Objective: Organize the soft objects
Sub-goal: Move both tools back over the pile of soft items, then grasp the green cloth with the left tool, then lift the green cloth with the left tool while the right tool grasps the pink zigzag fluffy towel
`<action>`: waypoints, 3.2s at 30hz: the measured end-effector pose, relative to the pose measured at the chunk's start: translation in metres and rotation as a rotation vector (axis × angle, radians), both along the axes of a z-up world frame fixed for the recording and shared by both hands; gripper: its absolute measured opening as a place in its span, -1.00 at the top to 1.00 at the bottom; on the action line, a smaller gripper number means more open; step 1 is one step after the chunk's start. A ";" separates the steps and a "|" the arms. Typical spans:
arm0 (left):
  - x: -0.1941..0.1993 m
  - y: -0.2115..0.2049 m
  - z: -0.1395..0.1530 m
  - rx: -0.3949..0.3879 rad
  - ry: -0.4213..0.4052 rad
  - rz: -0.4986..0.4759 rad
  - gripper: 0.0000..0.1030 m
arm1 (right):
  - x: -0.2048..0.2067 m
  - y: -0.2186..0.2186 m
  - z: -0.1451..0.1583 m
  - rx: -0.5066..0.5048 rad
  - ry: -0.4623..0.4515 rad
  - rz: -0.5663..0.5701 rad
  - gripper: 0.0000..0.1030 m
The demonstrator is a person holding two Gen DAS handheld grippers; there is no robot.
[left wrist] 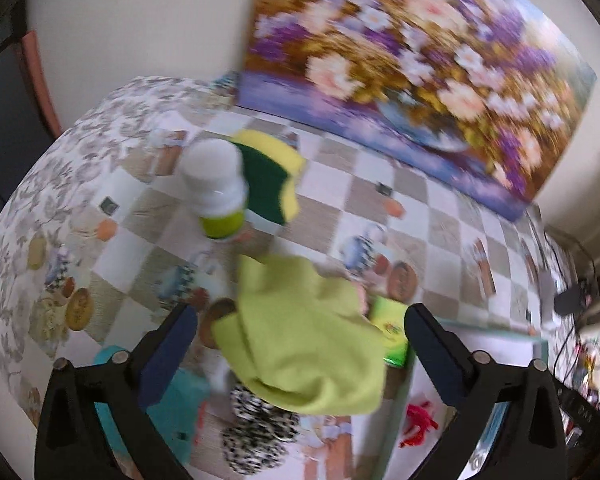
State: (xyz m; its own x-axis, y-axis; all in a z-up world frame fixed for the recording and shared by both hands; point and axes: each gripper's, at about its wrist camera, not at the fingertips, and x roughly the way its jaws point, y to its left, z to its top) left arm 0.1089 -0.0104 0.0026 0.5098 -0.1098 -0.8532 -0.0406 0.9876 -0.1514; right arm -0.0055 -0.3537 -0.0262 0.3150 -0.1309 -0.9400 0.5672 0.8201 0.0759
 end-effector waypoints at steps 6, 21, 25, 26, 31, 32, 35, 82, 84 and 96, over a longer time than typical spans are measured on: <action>0.003 0.031 0.006 -0.024 -0.044 0.072 -1.00 | 0.010 0.020 0.008 -0.015 -0.022 0.058 -1.00; 0.015 0.048 -0.009 -0.084 0.053 0.047 -1.00 | 0.051 0.117 0.008 0.015 -0.077 0.274 -1.00; 0.020 0.037 -0.016 -0.074 0.084 0.016 -1.00 | 0.060 0.132 -0.003 0.020 -0.058 0.309 -1.00; 0.021 0.034 -0.018 -0.072 0.088 0.007 -1.00 | 0.061 0.134 -0.004 0.022 -0.057 0.312 -1.00; 0.026 0.017 -0.032 -0.082 0.121 -0.049 -0.99 | 0.065 0.140 -0.014 0.024 -0.040 0.321 -1.00; 0.027 0.013 -0.035 -0.084 0.132 -0.060 -0.97 | 0.066 0.139 -0.015 0.023 -0.037 0.321 -1.00; 0.030 0.006 -0.046 -0.110 0.165 -0.085 -0.55 | 0.068 0.139 -0.018 0.023 -0.034 0.318 -1.00; 0.019 0.033 0.002 -0.254 -0.001 -0.070 0.97 | 0.072 0.142 -0.013 0.038 -0.071 0.337 -1.00; 0.017 0.037 0.009 -0.256 -0.022 -0.062 0.97 | 0.073 0.145 -0.011 0.049 -0.085 0.343 -1.00; 0.012 0.079 0.026 -0.245 -0.086 0.040 0.97 | 0.081 0.184 -0.019 0.143 -0.127 0.457 -0.84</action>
